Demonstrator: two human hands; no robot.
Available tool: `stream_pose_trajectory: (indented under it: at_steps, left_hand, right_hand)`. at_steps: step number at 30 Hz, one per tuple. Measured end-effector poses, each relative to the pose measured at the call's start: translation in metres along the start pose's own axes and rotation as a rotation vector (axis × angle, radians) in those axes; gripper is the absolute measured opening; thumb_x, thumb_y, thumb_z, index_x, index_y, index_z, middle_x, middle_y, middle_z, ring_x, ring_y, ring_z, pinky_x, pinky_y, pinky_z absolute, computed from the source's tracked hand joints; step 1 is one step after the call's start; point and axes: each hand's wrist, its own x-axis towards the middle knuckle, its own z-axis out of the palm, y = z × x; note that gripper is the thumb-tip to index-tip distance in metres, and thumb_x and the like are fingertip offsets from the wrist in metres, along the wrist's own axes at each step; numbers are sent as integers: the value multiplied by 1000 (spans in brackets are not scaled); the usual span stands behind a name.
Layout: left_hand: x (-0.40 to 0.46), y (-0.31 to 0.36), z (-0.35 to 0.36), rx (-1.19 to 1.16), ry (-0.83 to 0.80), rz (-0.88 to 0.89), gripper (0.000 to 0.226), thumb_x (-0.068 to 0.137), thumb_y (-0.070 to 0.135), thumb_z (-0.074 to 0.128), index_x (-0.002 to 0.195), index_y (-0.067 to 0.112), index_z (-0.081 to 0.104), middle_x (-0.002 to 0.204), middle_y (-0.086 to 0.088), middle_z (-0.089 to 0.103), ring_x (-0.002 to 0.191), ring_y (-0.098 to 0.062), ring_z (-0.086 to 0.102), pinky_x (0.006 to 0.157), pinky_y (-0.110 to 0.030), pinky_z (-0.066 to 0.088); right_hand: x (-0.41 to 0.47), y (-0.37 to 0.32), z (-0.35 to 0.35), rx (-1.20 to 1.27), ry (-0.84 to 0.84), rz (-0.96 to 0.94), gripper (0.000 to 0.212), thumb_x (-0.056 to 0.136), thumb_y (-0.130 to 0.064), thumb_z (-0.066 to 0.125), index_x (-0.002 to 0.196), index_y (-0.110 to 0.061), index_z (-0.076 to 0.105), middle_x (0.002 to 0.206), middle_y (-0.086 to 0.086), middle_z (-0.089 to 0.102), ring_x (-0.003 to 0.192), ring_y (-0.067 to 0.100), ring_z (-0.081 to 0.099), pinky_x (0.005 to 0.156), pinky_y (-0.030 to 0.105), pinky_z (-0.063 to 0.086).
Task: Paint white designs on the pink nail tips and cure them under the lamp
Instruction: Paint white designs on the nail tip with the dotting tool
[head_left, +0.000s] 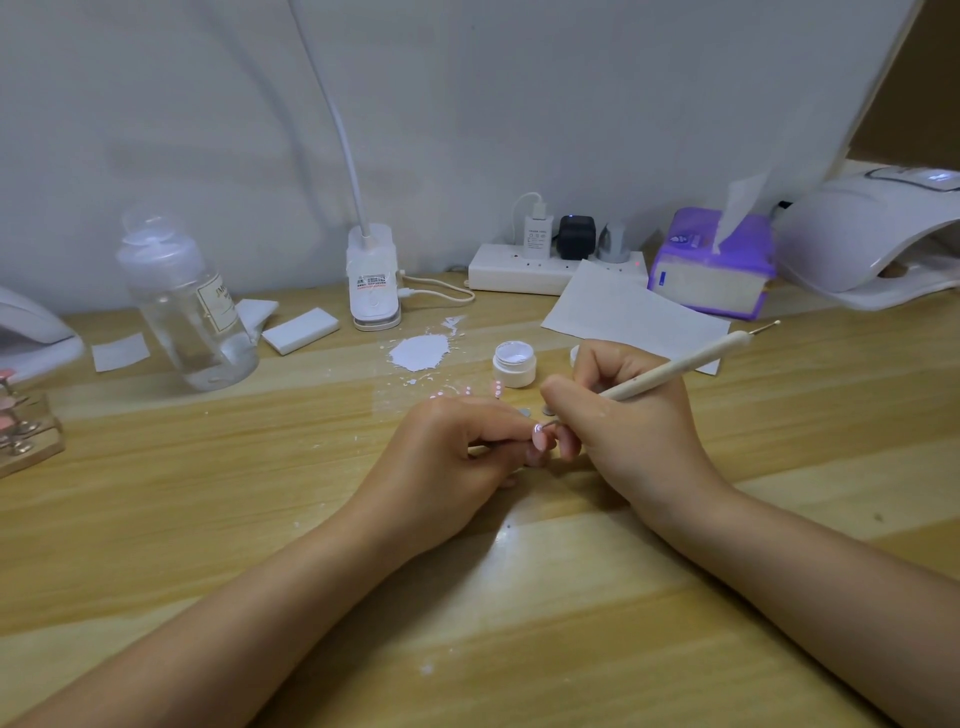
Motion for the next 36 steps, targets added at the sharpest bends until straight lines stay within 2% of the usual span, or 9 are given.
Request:
stream_pose_trajectory:
  at_steps: [6,10,12,15,19,24,29,33,36]
  left_hand:
    - [0,-1,0,13,4,-1,10,84,-1,62,80,2,72,74,-12,67,66,-24,59,60,-34,51]
    - [0,1,0,1,8,6,9,84,1,64,81,3,72,71,-10,66,61,-16,56,59,-26,52]
    - [0,1,0,3,6,6,9,84,1,64,80,2,72,71,-11,65,61,-18,56,59,-27,52]
    - [0,1,0,-27,11,-5,9,84,3,63,82,1,72,74,-11,67,66,-21,59,59,-26,53]
    - [-1,1,0,-29,6,-9,9,84,5,64,82,1,72,76,-8,68,65,-14,59,58,-21,52]
    - [-1,1,-1,-13,5,-15,9,84,2,63,81,3,72,74,-7,68,65,-18,58,60,-29,52]
    - [0,2,-1,-6,-2,-13,10,84,4,63,82,4,73,74,-4,69,63,-15,58,60,-27,52]
    - [0,3,-1,-52,-7,-27,12,84,2,63,81,7,74,76,-4,69,65,-16,58,58,-18,50]
    - [-1,3,-1,-65,-5,-28,13,83,2,63,80,8,74,76,-5,68,65,-18,59,57,-19,51]
  right_hand:
    - [0,0,0,-8,-4,0,35,73,11,51,50,-8,34,33,7,41,34,14,50,39,19,43]
    - [0,-1,0,22,8,6,34,73,8,53,50,-9,33,34,8,40,34,17,49,39,19,43]
    - [-1,-3,0,30,17,-3,32,73,6,54,52,-8,33,34,8,39,34,18,49,38,19,43]
    - [-1,-4,1,51,46,-19,32,74,6,54,53,-8,34,32,6,39,31,15,47,37,15,40]
    - [-3,-7,2,72,73,-49,34,74,4,56,52,-9,33,35,7,38,28,9,43,37,12,38]
    - [-3,-6,2,44,34,-53,37,75,8,54,50,-8,32,33,6,35,33,18,43,37,13,39]
    - [-5,-6,2,-25,-8,-52,39,74,14,48,48,-9,31,30,-2,36,28,6,42,36,10,36]
    - [-5,-6,1,-57,-34,-50,40,74,14,49,46,-8,31,29,-3,38,28,4,43,36,10,34]
    - [-5,-5,1,-74,-47,-59,40,74,14,49,45,-8,32,28,-4,39,28,3,42,35,10,33]
